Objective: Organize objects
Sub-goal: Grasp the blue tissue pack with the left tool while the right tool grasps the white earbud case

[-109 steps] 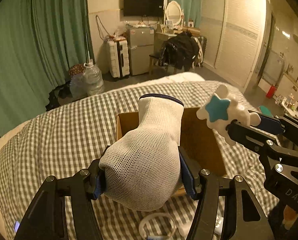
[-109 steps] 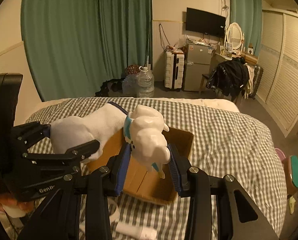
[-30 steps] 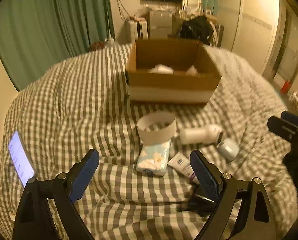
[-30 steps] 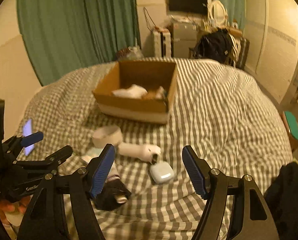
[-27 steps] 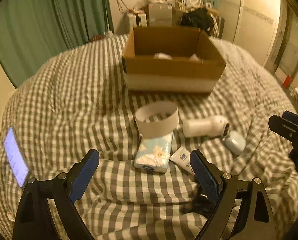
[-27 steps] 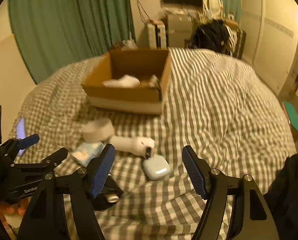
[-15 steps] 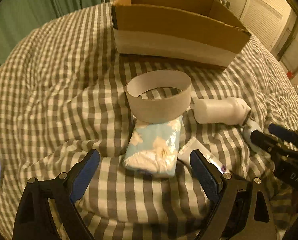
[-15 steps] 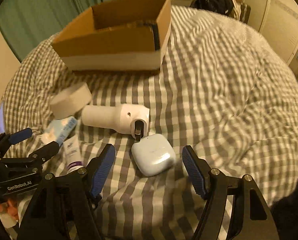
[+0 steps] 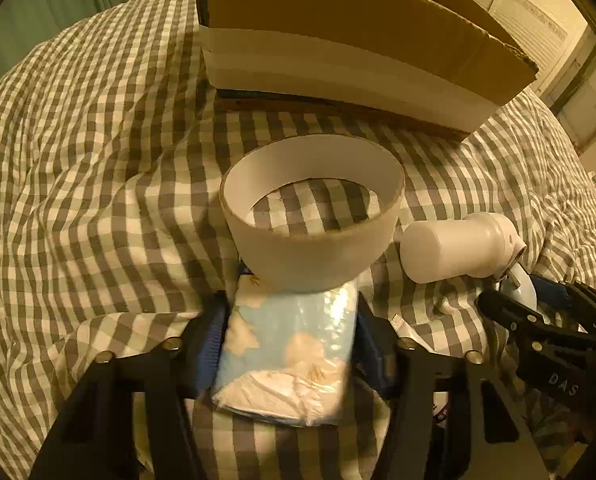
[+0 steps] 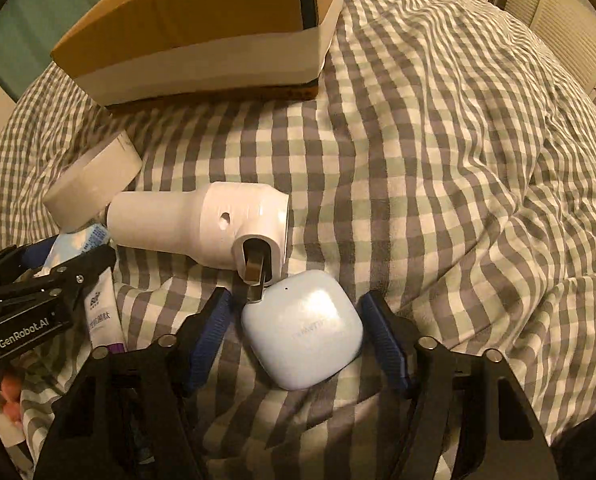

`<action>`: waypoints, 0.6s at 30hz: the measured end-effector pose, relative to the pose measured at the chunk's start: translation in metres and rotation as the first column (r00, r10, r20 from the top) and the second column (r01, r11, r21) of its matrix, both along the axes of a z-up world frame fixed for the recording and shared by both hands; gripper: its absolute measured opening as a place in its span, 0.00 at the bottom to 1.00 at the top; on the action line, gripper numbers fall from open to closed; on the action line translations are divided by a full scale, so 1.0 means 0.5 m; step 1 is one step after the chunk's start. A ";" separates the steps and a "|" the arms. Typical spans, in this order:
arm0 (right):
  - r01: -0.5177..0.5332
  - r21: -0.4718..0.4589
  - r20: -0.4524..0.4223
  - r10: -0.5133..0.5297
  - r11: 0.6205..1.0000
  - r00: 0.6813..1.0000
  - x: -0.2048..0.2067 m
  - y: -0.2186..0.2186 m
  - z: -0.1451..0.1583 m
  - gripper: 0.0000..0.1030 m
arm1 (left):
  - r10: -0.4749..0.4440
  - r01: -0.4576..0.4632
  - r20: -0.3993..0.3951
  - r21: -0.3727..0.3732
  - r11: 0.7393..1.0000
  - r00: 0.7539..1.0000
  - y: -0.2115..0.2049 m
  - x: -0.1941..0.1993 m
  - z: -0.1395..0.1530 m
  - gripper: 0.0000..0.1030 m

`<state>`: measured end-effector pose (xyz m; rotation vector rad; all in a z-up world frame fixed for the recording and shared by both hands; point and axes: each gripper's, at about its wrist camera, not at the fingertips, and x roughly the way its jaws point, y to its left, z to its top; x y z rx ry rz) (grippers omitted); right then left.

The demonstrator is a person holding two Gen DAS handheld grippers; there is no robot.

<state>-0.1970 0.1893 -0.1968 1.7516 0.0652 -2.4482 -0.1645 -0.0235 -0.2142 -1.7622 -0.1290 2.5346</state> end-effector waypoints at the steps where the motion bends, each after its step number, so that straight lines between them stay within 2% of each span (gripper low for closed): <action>1: 0.001 0.002 0.001 -0.001 1.000 1.000 0.001 0.000 0.000 0.60 | 0.001 -0.001 -0.002 0.003 1.000 1.000 -0.001 0.004 0.003 0.55; 3: 0.006 0.006 -0.004 -0.006 1.000 1.000 0.004 0.001 0.003 0.55 | 0.000 0.000 -0.008 0.004 1.000 1.000 -0.002 0.015 0.010 0.55; 9: 0.024 0.004 -0.049 -0.024 1.000 0.999 0.026 0.012 0.033 0.54 | -0.022 0.023 -0.048 0.022 0.999 0.999 0.000 0.077 0.062 0.54; 18: 0.018 -0.002 -0.166 -0.018 1.000 0.986 0.101 0.013 0.136 0.54 | -0.049 0.054 -0.127 0.037 0.998 0.991 0.000 0.141 0.150 0.54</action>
